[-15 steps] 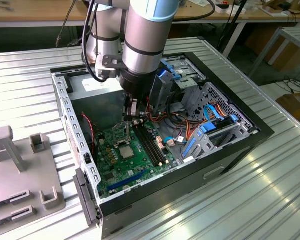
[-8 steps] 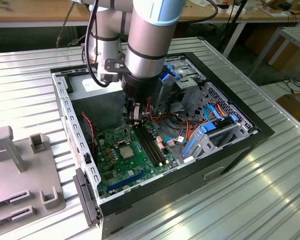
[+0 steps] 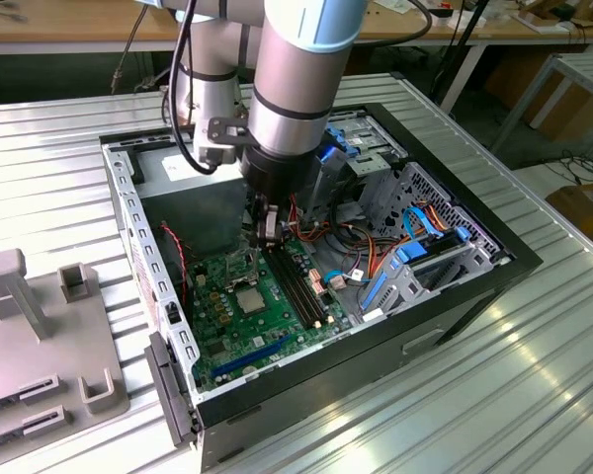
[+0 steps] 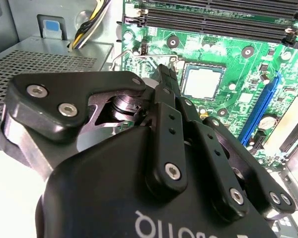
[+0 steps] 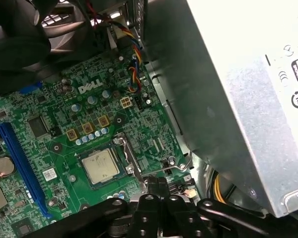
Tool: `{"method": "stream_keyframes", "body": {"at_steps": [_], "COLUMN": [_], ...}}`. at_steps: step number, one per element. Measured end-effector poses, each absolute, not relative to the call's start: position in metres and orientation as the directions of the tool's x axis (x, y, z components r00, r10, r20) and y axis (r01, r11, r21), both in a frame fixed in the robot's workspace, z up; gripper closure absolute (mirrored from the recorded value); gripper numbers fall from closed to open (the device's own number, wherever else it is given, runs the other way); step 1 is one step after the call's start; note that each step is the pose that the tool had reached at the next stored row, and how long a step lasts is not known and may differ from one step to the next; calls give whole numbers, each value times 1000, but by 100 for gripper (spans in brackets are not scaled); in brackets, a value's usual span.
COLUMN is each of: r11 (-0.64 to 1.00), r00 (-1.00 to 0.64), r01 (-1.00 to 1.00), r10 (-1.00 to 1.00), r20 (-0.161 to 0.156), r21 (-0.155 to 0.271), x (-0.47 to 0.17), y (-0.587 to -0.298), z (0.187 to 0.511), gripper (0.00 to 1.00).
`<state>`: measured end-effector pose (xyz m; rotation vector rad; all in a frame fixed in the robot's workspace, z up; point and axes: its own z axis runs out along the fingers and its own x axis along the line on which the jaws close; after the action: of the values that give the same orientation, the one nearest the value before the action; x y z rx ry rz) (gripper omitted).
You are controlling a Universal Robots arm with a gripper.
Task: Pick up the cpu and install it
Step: 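Close the cpu cover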
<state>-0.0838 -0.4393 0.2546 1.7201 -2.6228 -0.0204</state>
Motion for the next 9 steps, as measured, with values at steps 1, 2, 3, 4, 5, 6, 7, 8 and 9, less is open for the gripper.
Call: {"method": "stream_keyframes", "body": {"at_steps": [1, 2, 3, 4, 5, 6, 7, 8, 9], "r11": [398, 398, 398, 398, 398, 398, 398, 398, 398], "r00": [-398, -398, -398, -398, -398, -398, -398, -398, -398], "r01": [-917, -917, -917, -917, -917, -917, -917, -917, -917], "r10": [-917, -917, -917, -917, -917, -917, -917, -917, -917], "r20": [-3, -3, -3, -3, -3, -3, -3, -3, -3], "r21": [14, 14, 14, 14, 14, 14, 14, 14, 14], "x": [-84, -84, -84, -84, -84, -84, -84, -84, -84], "y": [-440, -440, -440, -441, -441, -441, -441, -442, -442], "z": [255, 255, 255, 255, 255, 255, 255, 255, 255], "gripper": [89, 89, 89, 89, 89, 89, 89, 89, 89]}}
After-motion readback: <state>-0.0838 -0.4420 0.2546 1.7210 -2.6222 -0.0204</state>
